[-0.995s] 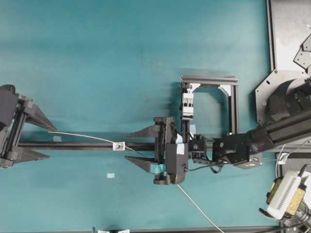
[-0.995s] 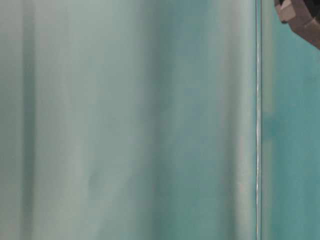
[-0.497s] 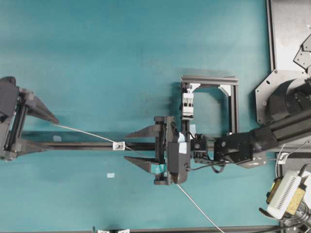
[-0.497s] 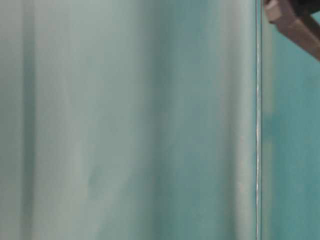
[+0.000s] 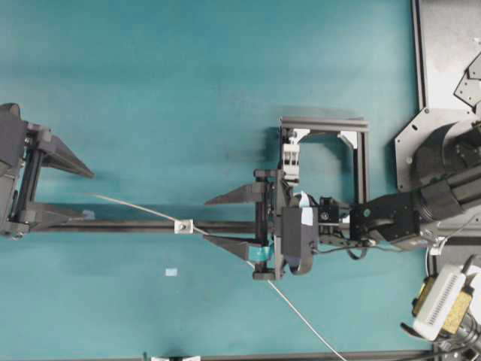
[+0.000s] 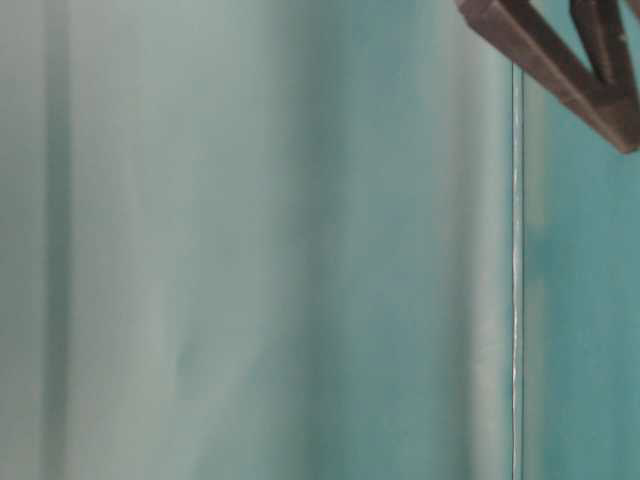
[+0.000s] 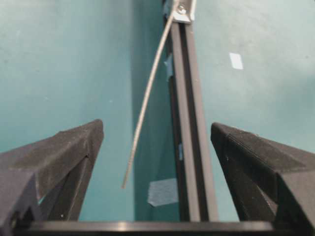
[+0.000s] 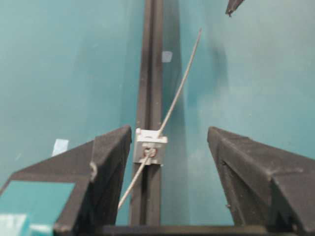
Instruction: Insert the wire into the hole on the right side and pull it with the left arm.
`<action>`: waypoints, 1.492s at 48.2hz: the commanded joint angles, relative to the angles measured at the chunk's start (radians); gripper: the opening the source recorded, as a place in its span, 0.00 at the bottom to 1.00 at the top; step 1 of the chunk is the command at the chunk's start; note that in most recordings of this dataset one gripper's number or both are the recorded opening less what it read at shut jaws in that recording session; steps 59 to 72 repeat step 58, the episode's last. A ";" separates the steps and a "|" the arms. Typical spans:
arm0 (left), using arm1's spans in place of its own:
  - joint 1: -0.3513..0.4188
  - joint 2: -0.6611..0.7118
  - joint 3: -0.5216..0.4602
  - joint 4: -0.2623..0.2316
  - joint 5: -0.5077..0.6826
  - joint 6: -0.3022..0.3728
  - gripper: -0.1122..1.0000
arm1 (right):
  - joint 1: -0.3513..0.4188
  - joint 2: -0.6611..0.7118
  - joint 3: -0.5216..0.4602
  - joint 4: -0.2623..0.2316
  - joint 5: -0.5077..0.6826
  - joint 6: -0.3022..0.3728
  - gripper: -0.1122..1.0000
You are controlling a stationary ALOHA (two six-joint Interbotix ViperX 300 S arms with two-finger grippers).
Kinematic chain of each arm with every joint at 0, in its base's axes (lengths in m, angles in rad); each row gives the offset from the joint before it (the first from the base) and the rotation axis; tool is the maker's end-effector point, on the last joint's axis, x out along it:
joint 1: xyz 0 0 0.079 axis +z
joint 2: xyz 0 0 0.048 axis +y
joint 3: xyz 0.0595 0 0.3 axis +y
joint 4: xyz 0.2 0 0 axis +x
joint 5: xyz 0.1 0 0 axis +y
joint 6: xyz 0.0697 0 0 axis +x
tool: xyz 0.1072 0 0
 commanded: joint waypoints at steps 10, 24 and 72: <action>0.043 -0.044 -0.002 0.003 -0.003 0.025 0.74 | -0.035 -0.052 0.009 -0.003 -0.006 -0.003 0.85; 0.080 -0.081 0.017 0.003 -0.003 0.043 0.74 | -0.069 -0.077 0.020 -0.002 -0.006 -0.006 0.85; 0.153 -0.100 0.021 0.005 -0.003 0.094 0.73 | -0.135 -0.120 0.051 -0.003 -0.003 -0.021 0.85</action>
